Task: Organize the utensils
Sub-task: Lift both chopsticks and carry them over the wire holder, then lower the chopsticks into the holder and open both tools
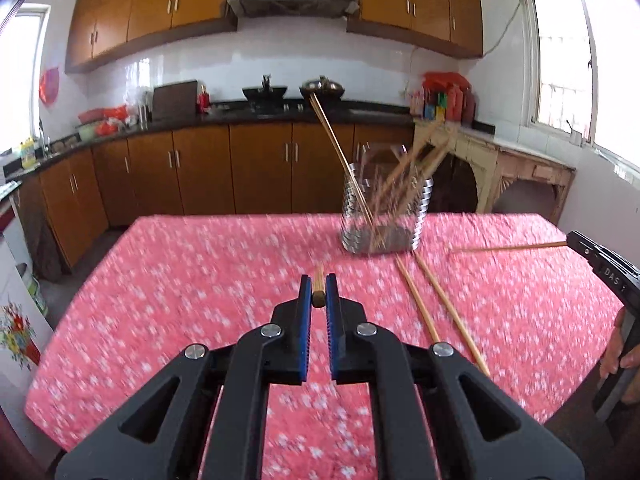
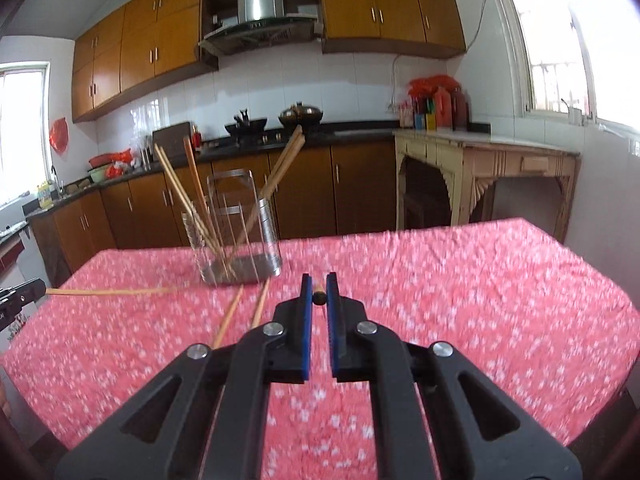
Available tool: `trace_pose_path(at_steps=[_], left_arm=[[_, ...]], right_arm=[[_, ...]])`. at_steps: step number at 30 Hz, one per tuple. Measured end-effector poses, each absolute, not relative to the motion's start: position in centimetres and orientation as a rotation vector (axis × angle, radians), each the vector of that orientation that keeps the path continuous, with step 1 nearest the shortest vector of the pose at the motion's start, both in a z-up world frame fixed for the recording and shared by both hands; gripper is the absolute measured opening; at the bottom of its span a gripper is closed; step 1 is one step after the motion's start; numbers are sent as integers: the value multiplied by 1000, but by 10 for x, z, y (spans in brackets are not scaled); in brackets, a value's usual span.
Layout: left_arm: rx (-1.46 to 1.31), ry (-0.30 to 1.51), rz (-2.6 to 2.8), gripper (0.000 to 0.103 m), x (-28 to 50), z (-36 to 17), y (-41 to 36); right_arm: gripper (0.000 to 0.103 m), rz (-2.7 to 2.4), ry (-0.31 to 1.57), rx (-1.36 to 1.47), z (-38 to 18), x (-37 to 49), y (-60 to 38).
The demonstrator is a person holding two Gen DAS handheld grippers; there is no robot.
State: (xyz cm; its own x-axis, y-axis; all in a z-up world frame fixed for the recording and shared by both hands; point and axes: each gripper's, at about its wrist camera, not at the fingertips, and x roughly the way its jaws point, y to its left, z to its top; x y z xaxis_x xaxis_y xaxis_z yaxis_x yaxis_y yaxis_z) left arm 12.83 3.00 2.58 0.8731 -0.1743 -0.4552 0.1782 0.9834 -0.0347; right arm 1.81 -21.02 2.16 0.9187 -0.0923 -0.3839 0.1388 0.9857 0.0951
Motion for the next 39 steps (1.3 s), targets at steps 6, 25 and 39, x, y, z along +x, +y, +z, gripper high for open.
trace_pose_path(at_steps=[6, 25, 39], left_arm=[[-20, 433, -155, 7, 147, 57, 42], [-50, 396, -144, 7, 185, 102, 45], [-37, 360, -167, 7, 198, 125, 38]], right_arm=[[8, -104, 340, 152, 56, 32, -216], [8, -39, 267, 183, 120, 81, -215], [8, -13, 239, 207, 139, 105, -220]])
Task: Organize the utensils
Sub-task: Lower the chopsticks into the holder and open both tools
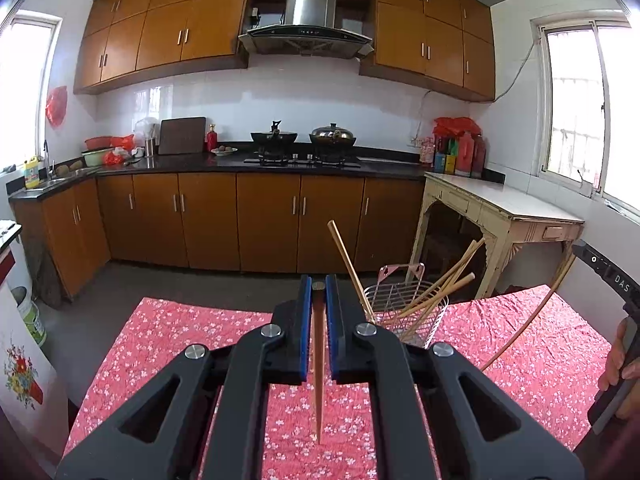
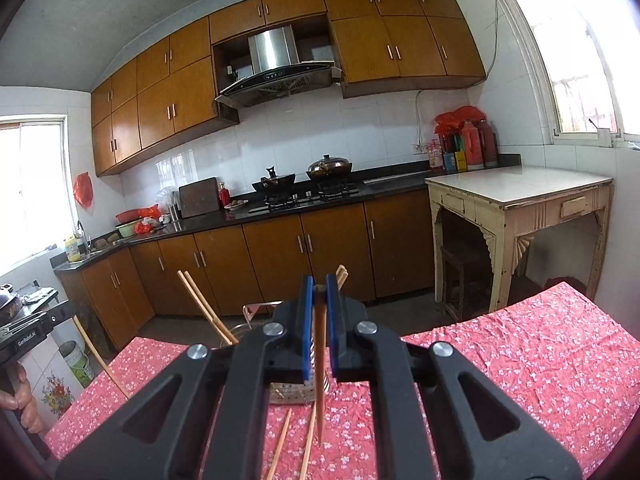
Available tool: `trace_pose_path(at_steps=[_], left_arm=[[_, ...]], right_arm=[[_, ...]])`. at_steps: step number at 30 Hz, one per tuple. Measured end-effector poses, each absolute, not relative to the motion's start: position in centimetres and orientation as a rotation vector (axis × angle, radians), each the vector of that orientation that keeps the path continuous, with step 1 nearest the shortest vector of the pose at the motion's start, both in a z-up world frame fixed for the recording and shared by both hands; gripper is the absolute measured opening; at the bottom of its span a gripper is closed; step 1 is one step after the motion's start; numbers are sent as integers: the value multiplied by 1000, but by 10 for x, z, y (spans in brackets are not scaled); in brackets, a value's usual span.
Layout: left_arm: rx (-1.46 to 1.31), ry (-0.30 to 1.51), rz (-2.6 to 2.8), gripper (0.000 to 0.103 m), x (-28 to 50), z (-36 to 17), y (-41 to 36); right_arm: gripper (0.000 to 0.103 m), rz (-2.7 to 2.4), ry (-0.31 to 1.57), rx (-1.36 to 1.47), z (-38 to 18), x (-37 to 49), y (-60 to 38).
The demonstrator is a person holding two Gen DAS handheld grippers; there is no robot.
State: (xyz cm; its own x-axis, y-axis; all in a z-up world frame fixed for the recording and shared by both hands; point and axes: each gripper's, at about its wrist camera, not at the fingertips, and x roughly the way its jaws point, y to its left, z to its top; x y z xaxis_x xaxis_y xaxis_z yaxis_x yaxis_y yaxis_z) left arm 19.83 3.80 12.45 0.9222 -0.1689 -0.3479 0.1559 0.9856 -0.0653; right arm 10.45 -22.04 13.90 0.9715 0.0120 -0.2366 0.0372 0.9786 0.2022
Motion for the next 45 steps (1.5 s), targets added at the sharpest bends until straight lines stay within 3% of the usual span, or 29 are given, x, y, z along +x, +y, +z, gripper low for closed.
trace_pose_path(at_steps=[6, 16, 22, 41, 45], left_arm=[[-41, 345, -176, 7, 208, 139, 35], [-29, 259, -210, 7, 242, 212, 4], [-22, 228, -235, 7, 271, 239, -26], [-13, 412, -260, 7, 356, 165, -67], [-8, 429, -231, 7, 358, 159, -62]], right_arm=[[8, -5, 207, 228, 159, 116, -226], [8, 20, 115, 218, 226, 157, -221], [8, 42, 134, 208, 232, 199, -209], [8, 99, 385, 249, 151, 296, -205], [21, 80, 402, 230, 144, 298, -206]])
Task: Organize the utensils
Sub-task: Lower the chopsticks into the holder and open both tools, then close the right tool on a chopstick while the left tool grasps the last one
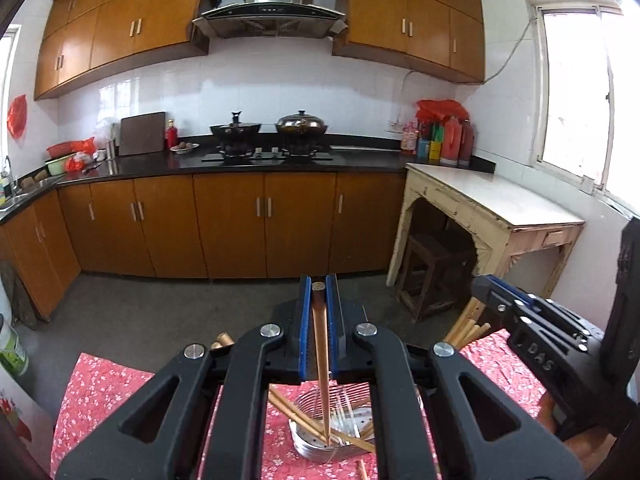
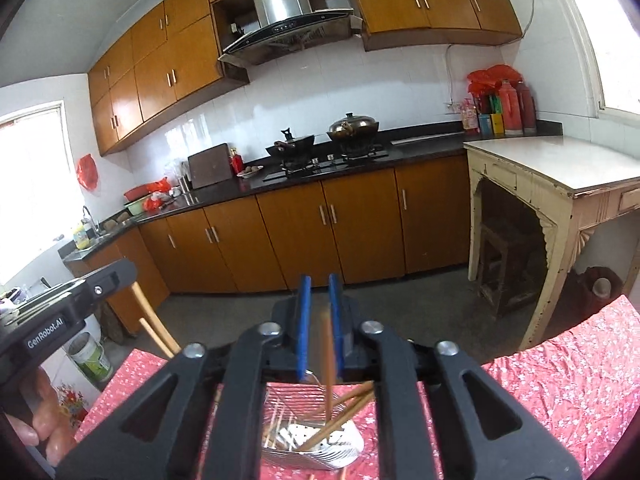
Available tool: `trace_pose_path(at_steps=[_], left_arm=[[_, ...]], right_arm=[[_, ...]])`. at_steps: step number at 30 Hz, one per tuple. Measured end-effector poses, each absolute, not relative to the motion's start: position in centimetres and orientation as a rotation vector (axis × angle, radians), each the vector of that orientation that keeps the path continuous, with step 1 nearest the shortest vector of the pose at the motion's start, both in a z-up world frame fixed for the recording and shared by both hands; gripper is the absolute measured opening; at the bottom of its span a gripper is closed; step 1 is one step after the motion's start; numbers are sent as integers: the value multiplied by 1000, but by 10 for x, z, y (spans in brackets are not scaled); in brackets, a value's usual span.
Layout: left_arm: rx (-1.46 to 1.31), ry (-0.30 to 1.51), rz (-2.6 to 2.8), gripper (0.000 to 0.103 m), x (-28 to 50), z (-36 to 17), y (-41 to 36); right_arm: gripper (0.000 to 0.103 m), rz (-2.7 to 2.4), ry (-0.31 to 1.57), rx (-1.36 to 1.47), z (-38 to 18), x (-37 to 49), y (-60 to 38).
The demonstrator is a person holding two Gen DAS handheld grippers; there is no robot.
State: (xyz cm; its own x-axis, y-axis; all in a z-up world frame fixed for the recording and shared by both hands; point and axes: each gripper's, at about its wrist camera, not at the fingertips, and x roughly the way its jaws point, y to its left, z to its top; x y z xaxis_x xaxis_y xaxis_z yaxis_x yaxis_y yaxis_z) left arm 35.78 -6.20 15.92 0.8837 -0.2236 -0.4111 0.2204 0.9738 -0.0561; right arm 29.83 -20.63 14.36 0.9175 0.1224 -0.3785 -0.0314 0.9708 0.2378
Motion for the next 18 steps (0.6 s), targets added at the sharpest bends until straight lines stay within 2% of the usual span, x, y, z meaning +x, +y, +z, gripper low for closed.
trace_pose_path(at_steps=[1, 8, 13, 18], left_arm=[[-8, 429, -229, 7, 358, 160, -60], [-22, 429, -198, 8, 346, 164, -42], [-27, 425, -172, 17, 328, 162, -27], [-23, 420, -163, 18, 304, 156, -15]], right_arm=[[24, 73, 399, 230, 143, 297, -208], [24, 41, 378, 222, 144, 273, -221], [24, 24, 385, 211, 138, 251, -224], [24, 17, 404, 194, 125, 223, -222]])
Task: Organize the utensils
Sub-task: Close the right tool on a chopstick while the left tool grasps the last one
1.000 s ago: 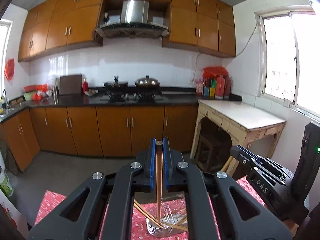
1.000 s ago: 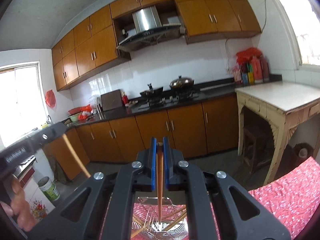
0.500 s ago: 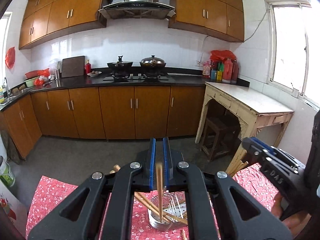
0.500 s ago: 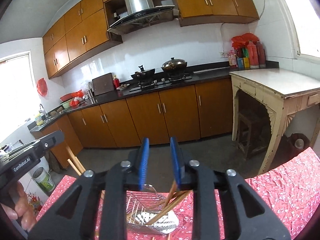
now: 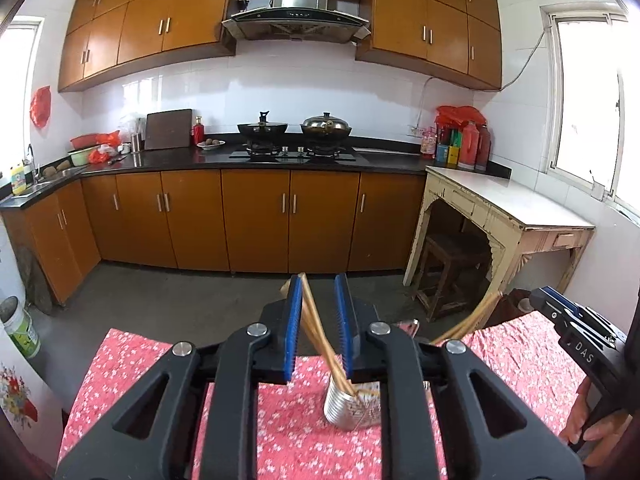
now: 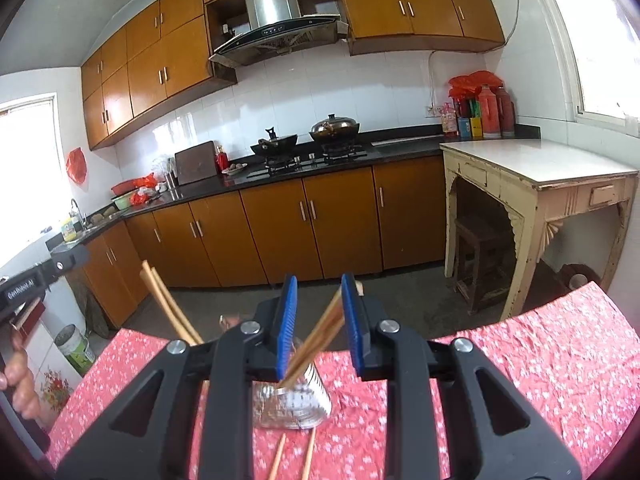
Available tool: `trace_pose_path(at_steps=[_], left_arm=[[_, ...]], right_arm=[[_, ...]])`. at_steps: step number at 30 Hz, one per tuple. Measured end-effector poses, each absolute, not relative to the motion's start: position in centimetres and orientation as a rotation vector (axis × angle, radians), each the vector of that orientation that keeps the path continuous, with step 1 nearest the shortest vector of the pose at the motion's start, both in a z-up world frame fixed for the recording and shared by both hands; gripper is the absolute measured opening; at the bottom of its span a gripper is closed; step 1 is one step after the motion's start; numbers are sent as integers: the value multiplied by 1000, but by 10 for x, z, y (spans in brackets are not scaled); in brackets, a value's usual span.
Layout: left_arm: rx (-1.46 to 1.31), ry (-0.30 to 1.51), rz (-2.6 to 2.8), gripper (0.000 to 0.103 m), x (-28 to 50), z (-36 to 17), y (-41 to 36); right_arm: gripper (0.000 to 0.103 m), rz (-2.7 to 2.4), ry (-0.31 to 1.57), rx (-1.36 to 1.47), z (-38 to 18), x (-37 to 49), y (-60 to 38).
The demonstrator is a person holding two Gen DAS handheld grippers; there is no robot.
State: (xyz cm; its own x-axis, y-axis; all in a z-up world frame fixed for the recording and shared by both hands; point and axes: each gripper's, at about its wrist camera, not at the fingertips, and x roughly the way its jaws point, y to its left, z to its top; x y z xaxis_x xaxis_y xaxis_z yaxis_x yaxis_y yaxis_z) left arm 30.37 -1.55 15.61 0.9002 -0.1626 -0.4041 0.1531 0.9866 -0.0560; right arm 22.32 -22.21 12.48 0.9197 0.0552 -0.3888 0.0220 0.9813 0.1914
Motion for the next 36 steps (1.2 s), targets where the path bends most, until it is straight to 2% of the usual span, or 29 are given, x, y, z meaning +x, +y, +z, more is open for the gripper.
trace_pose_path(at_steps=[2, 4, 15, 27, 36], left_arm=[[-18, 413, -152, 28, 292, 152, -11], [-10, 404, -141, 32, 281, 146, -8], [19, 457, -93, 33, 231, 82, 6], [6, 523, -90, 40, 198, 31, 9], [15, 569, -94, 44, 170, -12, 6]], right_arm=[[24, 16, 412, 187, 118, 211, -219], [27, 10, 421, 178, 112, 200, -217], [29, -13, 508, 132, 59, 148, -201], [31, -15, 559, 110, 16, 106, -194], [31, 30, 630, 112, -35, 67, -174]])
